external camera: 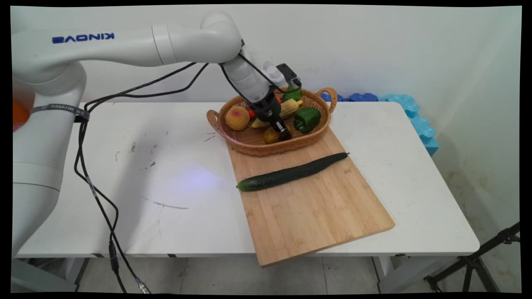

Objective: Place the picked object on the cutting board

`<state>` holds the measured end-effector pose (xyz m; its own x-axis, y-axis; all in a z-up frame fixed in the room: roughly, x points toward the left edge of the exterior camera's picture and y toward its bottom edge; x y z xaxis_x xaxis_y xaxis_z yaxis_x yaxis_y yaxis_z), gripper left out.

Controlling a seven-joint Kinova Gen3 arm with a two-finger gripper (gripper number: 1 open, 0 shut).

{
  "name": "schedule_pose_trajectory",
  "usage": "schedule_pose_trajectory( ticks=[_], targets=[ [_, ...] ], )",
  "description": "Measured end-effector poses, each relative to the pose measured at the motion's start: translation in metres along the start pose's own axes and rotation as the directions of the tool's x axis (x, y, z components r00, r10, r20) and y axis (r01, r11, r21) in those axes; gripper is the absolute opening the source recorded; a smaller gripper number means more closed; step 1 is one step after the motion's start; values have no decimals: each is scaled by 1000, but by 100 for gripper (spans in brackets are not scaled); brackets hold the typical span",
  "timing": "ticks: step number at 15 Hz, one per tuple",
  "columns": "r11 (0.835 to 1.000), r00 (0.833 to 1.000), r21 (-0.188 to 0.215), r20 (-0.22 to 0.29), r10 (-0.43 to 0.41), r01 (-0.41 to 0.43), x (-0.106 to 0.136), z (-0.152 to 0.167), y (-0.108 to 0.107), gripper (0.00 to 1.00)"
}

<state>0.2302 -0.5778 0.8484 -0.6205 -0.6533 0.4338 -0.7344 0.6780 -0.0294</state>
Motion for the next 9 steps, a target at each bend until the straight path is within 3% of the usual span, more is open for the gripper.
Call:
schedule_pose_trajectory(
  ticks=[9],
  targets=[
    [1000,999,29,-41,-6,7,13,-28,2,0]
  ],
)
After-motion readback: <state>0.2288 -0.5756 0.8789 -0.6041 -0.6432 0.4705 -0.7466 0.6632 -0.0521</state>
